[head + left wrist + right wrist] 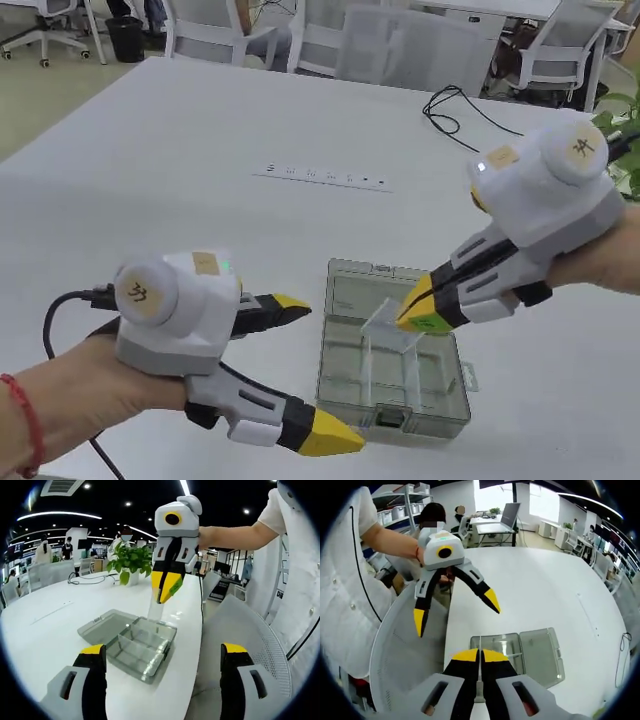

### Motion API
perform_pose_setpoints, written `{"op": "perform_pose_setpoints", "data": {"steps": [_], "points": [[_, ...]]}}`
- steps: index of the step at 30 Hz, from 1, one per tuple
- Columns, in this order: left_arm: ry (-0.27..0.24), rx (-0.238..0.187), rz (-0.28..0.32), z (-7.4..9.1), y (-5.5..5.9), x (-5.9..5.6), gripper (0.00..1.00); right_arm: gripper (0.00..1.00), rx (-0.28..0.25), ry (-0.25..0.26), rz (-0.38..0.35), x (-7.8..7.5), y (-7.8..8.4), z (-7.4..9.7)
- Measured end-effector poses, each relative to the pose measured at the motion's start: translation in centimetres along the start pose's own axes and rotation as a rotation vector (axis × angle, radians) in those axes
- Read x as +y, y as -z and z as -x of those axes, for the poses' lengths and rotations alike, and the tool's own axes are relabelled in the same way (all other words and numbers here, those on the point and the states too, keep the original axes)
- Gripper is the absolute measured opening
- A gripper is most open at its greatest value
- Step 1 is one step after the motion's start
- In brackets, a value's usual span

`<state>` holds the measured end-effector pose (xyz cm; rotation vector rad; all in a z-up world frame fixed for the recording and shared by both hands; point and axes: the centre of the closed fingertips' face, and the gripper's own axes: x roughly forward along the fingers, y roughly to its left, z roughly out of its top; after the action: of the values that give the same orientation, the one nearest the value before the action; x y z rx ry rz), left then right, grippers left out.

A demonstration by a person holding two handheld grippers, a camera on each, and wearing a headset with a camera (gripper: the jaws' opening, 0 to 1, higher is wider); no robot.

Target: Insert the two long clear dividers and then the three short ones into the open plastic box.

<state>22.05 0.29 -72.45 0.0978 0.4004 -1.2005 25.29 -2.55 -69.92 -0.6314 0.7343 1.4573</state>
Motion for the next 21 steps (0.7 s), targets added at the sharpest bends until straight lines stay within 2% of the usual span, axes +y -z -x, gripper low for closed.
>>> {"op": "perform_pose_setpoints", "data": {"steps": [6,12,21], "points": [[0.001,0.017,0.013,0.4,0.8,0.0,1.00,0.03,-0.008,0.035,-0.009,-1.8,0.3,-2.2],[-0.012,0.018,0.021,0.7,1.4,0.1,1.00,0.03,-0.002,0.045,-0.006,-2.0,1.0,-4.2],[-0.032,0.009,0.034,1.0,1.5,0.4,1.00,0.03,0.011,0.044,-0.014,-1.8,1.5,-4.9]]}}
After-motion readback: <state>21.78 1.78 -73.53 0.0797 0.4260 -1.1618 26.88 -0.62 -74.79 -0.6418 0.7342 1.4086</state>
